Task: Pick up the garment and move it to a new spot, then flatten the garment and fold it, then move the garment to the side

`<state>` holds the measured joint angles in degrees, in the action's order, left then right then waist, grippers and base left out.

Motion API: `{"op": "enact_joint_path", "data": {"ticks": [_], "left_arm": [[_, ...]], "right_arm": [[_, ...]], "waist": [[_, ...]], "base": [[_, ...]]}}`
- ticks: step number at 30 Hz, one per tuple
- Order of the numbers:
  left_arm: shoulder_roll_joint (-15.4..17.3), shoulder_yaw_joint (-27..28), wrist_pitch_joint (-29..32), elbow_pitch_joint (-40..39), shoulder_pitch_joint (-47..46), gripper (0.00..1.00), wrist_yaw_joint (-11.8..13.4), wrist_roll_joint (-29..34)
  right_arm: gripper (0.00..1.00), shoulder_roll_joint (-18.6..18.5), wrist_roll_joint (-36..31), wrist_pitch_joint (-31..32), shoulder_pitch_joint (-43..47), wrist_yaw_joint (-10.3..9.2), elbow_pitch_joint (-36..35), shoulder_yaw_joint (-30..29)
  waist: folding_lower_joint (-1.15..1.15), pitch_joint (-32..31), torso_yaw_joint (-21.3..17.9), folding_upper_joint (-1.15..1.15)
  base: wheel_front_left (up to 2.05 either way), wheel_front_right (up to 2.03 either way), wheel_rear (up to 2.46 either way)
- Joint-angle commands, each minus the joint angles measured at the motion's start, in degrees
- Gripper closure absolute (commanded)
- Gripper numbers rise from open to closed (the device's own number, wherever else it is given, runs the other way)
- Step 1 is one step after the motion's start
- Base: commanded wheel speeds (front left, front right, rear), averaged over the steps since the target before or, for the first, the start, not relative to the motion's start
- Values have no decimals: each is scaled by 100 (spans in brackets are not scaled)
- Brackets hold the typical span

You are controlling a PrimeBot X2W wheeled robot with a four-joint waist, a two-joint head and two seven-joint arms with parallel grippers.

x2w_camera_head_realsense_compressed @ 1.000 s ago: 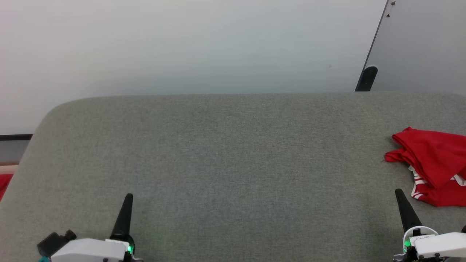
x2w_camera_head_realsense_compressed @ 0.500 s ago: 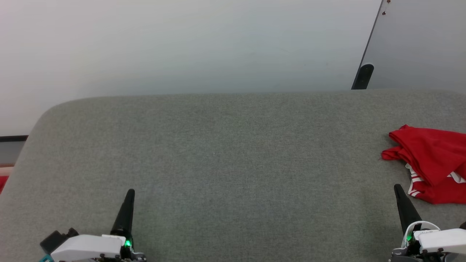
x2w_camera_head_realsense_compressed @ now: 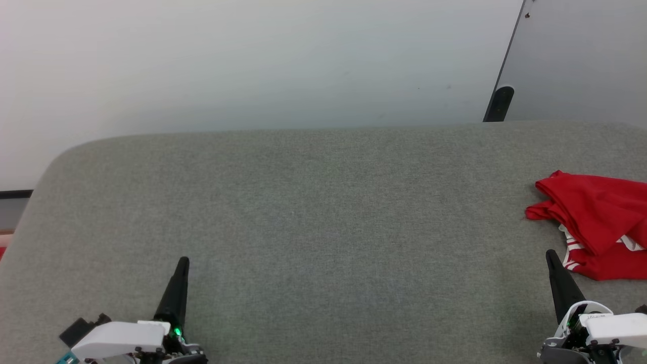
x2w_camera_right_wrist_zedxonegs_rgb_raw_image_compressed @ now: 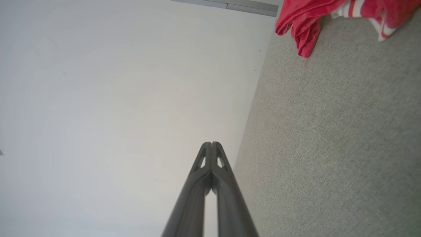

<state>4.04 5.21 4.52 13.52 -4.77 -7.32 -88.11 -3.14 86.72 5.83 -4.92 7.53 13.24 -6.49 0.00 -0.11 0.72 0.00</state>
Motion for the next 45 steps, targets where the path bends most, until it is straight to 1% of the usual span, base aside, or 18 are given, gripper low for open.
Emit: {"op": "enact_joint_path", "data": {"ticks": [1, 14, 45], "left_arm": [[-13, 25, 34, 2, -88, 100, -27, -87], [-84, 87, 170, 65, -174, 100, -30, -494], [-99, 109, 188, 62, -179, 100, -30, -454]], "right_arm": [[100, 15, 121, 27, -81, -7, 9, -7], [100, 39, 584, 84, -179, -8, 89, -9], [100, 37, 575, 75, -148, -8, 88, -6]], "waist": [[0, 3, -7, 0], [0, 28, -70, 0], [0, 28, -72, 0]], "base": [[0, 0, 0], [0, 0, 0], [0, 0, 0]]}}
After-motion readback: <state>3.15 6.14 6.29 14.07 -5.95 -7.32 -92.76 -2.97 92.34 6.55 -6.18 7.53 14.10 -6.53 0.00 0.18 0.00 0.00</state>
